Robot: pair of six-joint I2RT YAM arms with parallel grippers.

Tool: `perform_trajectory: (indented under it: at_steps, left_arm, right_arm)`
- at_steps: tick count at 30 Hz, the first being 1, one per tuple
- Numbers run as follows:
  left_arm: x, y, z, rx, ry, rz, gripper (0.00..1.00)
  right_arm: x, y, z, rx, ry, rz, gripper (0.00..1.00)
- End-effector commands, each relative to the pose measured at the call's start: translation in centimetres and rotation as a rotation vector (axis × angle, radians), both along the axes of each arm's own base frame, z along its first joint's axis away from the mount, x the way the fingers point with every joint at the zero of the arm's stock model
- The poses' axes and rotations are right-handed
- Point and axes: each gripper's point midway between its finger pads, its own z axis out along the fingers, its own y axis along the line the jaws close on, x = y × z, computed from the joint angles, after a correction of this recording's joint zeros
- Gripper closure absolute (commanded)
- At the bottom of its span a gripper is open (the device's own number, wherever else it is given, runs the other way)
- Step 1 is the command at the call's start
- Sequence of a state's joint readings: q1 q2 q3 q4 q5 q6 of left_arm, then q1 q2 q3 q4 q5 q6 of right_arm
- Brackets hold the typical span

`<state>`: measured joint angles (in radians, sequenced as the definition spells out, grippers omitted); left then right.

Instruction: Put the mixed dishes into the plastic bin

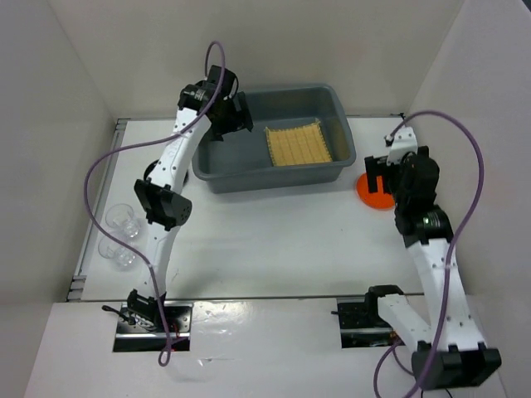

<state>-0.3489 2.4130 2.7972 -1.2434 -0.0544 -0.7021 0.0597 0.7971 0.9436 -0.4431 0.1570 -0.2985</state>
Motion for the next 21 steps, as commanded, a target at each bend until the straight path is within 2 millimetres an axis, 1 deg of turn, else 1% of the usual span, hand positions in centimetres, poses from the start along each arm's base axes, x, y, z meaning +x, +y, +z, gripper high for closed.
perform_trajectory:
  at_steps: [1, 2, 3, 4, 5, 6, 7, 8, 9, 10, 11, 12, 13, 14, 16, 17, 18, 19, 20, 21]
  left_arm:
    - [-4.0, 0.3, 2.5, 0.232, -0.050, -0.023, 0.01]
    - [-5.6, -1.1, 2.3, 0.265, -0.044, -0.039, 0.01]
    - [-6.6, -1.6, 3.2, 0.285, -0.064, -0.039, 0.01]
    - [-7.9, -1.3, 5.5, 0.307, -0.119, -0.029, 0.01]
    - [-9.0, -2.0, 6.0, 0.305, -0.128, -0.028, 0.01]
    - [-11.5, -3.5, 7.9, 0.282, -0.166, -0.065, 0.01]
    - [-13.0, -3.8, 6.2, 0.308, -0.119, -0.087, 0.01]
    - [-14.2, -4.0, 5.9, 0.299, -0.110, -0.071, 0.01]
    - [-15.9, -4.2, 7.9, 0.243, -0.158, -0.070, 0.01]
    - [-18.0, -3.9, 3.8, 0.252, -0.051, -0.111, 0.01]
    - [-19.0, -3.8, 6.8, 0.122, -0.143, -0.089, 0.01]
    - [-20.2, -3.7, 6.6, 0.067, -0.152, -0.104, 0.01]
    - [-21.5, -3.4, 6.4, 0.014, -0.157, -0.116, 0.01]
    - [-24.1, -2.1, 6.0, -0.069, -0.170, -0.100, 0.01]
    - [-26.5, -0.2, 5.4, -0.135, -0.164, -0.061, 0.01]
    - [-28.4, 1.4, 5.0, -0.189, -0.161, -0.022, 0.01]
    - [-29.3, 2.2, 4.7, -0.205, -0.159, -0.007, 0.01]
    - [-30.1, 2.8, 4.4, -0.226, -0.148, 0.008, 0.01]
    - [-31.5, 3.9, 4.9, -0.256, -0.165, 0.019, 0.01]
    - [-32.1, 4.4, 3.9, -0.261, -0.143, 0.040, 0.01]
  right_arm:
    - [3.9, -0.6, -1.1, 0.022, 0.118, -0.016, 0.02]
    - [4.8, -1.1, -2.3, 0.022, 0.177, -0.032, 0.02]
    - [6.1, -1.0, -2.0, 0.027, 0.204, -0.004, 0.02]
    - [7.3, -0.3, -6.1, 0.093, 0.364, 0.067, 0.02]
    - [7.9, -2.7, -7.2, 0.142, 0.414, 0.039, 0.02]
    - [9.2, -3.5, -6.4, 0.181, 0.417, 0.047, 0.02]
    - [9.6, -3.9, -9.8, 0.259, 0.536, 0.065, 0.02]
    - [10.3, -6.1, -9.6, 0.294, 0.536, 0.028, 0.02]
    - [10.4, -6.7, -10.7, 0.319, 0.569, 0.033, 0.02]
    - [10.3, -7.2, -13.1, 0.354, 0.638, 0.035, 0.02]
    - [10.2, -8.1, -14.1, 0.361, 0.661, 0.021, 0.02]
    - [10.3, -8.4, -15.1, 0.345, 0.684, 0.026, 0.02]
    - [10.4, -9.4, -16.3, 0.340, 0.703, 0.009, 0.02]
    - [10.1, -10.4, -17.1, 0.347, 0.713, -0.019, 0.02]
    - [10.1, -11.3, -17.7, 0.326, 0.714, -0.042, 0.02]
    - [10.1, -12.2, -18.4, 0.308, 0.717, -0.060, 0.02]
    - [10.0, -12.4, -18.5, 0.290, 0.721, -0.060, 0.02]
    - [9.8, -12.8, -19.7, 0.303, 0.740, -0.070, 0.02]
    - [9.7, -13.0, -20.3, 0.295, 0.758, -0.070, 0.02]
    - [9.5, -13.3, -21.0, 0.304, 0.772, -0.078, 0.02]
